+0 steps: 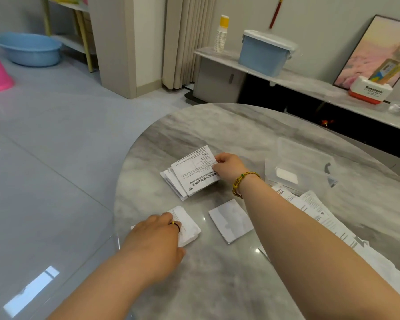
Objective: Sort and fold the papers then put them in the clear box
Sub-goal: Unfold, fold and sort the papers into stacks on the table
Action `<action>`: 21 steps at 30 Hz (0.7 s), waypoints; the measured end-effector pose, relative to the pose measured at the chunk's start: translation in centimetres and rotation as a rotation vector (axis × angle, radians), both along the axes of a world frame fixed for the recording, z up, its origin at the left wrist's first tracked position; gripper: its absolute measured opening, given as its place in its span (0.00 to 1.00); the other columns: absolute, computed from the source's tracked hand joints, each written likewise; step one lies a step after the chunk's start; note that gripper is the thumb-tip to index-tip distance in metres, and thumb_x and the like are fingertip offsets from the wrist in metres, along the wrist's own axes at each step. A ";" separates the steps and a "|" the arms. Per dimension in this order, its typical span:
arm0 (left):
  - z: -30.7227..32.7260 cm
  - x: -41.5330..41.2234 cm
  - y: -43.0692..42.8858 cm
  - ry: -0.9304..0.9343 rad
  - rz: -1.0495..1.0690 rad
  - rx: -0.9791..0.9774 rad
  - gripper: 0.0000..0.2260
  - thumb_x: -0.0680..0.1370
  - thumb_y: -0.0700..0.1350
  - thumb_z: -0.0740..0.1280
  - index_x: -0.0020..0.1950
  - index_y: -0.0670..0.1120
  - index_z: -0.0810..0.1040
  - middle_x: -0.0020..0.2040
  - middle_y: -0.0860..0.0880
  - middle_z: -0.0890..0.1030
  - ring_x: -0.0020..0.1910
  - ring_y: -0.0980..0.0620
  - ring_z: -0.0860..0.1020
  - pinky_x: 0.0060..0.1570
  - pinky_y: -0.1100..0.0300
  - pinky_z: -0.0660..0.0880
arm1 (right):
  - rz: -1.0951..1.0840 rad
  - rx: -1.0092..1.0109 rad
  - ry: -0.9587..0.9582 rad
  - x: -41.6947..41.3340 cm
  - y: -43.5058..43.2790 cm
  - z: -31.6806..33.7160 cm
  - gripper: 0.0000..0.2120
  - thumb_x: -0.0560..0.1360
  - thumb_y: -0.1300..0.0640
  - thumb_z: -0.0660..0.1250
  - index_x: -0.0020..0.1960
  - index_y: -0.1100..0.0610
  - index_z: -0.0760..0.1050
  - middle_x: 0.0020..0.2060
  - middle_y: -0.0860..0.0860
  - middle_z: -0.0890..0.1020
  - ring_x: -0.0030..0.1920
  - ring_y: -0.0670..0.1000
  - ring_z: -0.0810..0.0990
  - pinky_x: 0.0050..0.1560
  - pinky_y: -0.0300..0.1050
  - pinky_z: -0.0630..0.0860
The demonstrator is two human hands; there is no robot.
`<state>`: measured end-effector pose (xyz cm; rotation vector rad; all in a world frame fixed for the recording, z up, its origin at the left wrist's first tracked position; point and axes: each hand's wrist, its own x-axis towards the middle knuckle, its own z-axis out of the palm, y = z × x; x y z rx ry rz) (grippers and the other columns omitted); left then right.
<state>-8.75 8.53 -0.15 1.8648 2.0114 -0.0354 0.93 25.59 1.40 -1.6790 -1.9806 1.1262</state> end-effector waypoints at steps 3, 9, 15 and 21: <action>0.0 0.1 0.1 -0.003 -0.001 0.001 0.22 0.80 0.53 0.55 0.72 0.47 0.60 0.73 0.52 0.58 0.72 0.52 0.57 0.70 0.60 0.58 | 0.034 -0.004 -0.048 -0.5 0.1 -0.7 0.14 0.76 0.66 0.55 0.59 0.61 0.74 0.53 0.56 0.80 0.49 0.53 0.77 0.46 0.38 0.73; 0.1 0.6 0.4 -0.005 0.016 -0.001 0.23 0.79 0.54 0.55 0.72 0.47 0.60 0.73 0.52 0.57 0.72 0.51 0.56 0.69 0.60 0.57 | 0.039 0.068 -0.251 -1.0 0.1 -2.1 0.15 0.76 0.59 0.56 0.61 0.50 0.71 0.55 0.52 0.79 0.61 0.57 0.73 0.66 0.45 0.61; 0.1 0.8 0.6 -0.007 0.028 0.020 0.23 0.79 0.55 0.56 0.72 0.48 0.60 0.73 0.52 0.57 0.72 0.51 0.56 0.69 0.60 0.56 | 0.054 0.263 -0.404 -1.0 -0.3 -2.9 0.19 0.76 0.53 0.60 0.66 0.53 0.66 0.62 0.53 0.75 0.64 0.55 0.69 0.64 0.47 0.60; 0.5 0.9 0.6 -0.019 0.032 0.058 0.24 0.79 0.55 0.56 0.73 0.48 0.57 0.72 0.53 0.57 0.72 0.52 0.56 0.68 0.61 0.56 | -0.004 0.366 -0.393 -0.6 -0.6 -2.5 0.20 0.76 0.51 0.59 0.67 0.54 0.66 0.65 0.53 0.69 0.65 0.55 0.67 0.65 0.47 0.60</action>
